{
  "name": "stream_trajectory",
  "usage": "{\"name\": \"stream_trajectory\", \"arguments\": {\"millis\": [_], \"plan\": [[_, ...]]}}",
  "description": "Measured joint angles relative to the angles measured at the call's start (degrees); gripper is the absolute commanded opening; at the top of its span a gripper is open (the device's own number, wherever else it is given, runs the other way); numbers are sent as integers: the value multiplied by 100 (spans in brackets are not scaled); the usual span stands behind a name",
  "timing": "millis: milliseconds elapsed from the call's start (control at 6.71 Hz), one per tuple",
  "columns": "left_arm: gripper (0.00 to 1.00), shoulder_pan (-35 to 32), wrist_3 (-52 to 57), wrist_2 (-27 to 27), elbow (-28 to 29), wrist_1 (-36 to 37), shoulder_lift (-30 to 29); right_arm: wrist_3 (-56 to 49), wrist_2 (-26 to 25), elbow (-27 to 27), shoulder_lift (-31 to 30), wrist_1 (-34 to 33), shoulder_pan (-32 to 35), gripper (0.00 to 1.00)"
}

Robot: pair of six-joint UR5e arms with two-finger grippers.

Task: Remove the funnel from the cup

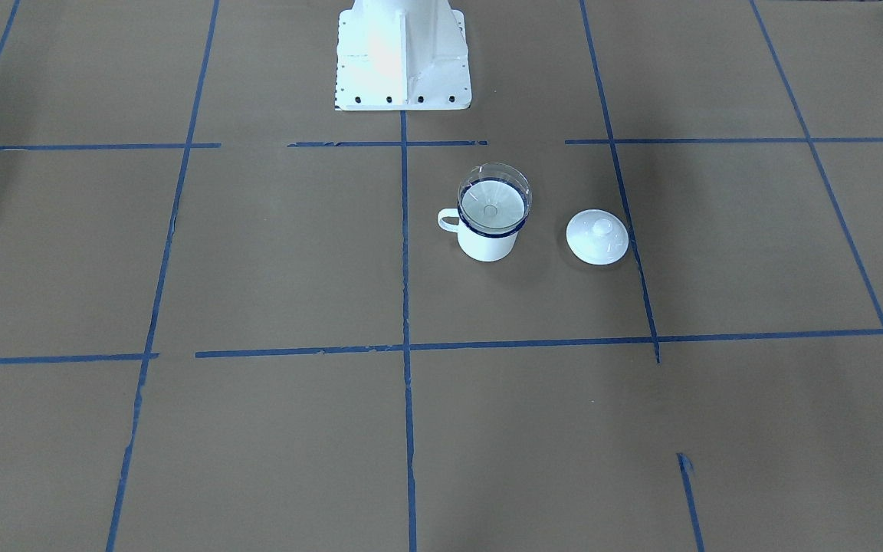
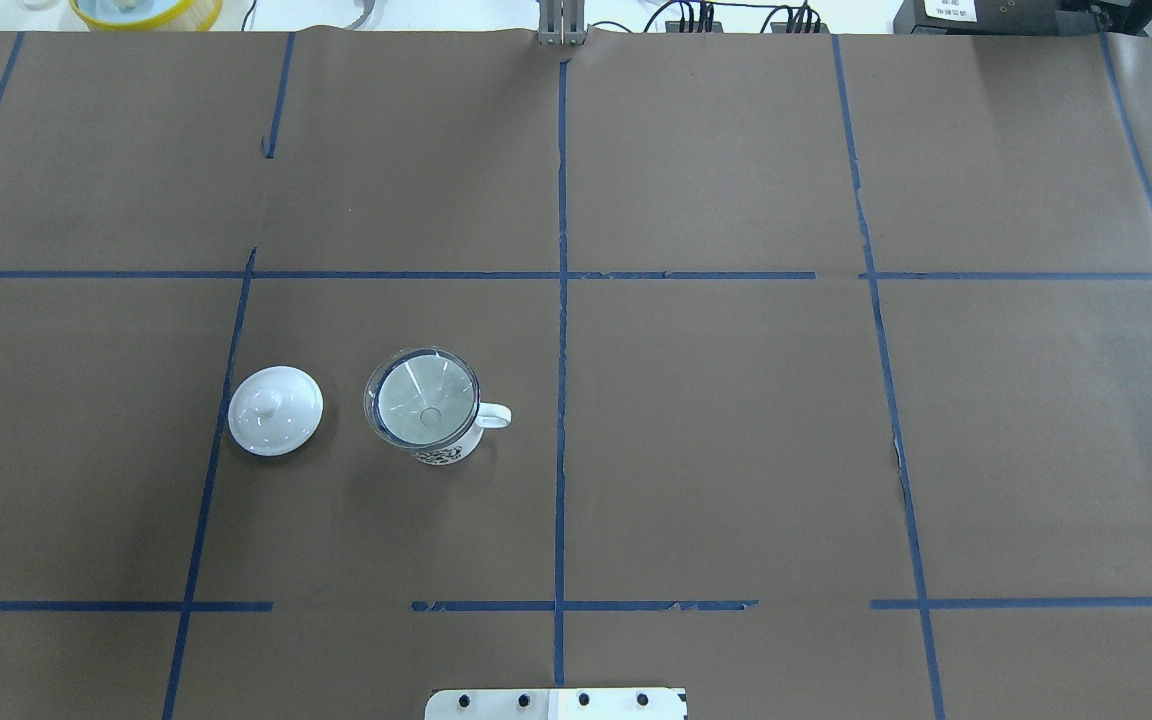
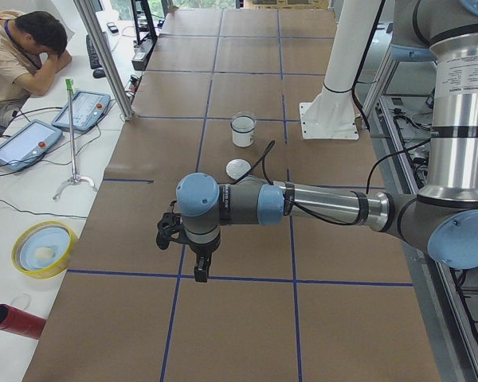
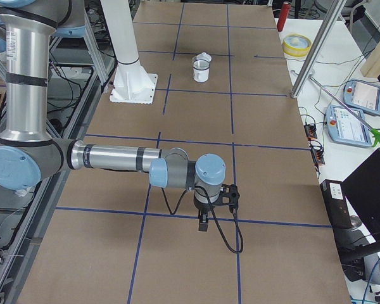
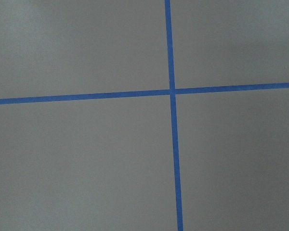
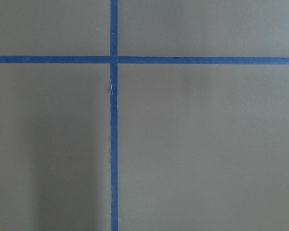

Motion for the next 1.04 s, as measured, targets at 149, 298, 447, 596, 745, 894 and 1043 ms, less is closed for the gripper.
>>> {"name": "stream_trajectory", "arguments": {"millis": [149, 298, 447, 596, 745, 894, 1043], "plan": [[100, 3, 9, 5, -6, 0, -8, 0, 0, 0, 0, 0, 0, 100], [100, 6, 25, 13, -18, 2, -16, 0, 0, 0, 0, 0, 0, 100], [100, 7, 32, 9, -38, 10, -17, 0, 0, 0, 0, 0, 0, 100], [100, 14, 33, 6, -50, 10, -25, 0, 0, -1, 0, 0, 0, 100], [100, 35, 18, 7, -91, -54, -96, 0, 0, -3, 0, 0, 0, 100], [100, 62, -3, 23, -120, -247, -309, 0, 0, -2, 0, 0, 0, 100], [100, 70, -27, 105, -105, -579, -629, 0, 0, -3, 0, 0, 0, 100]]}}
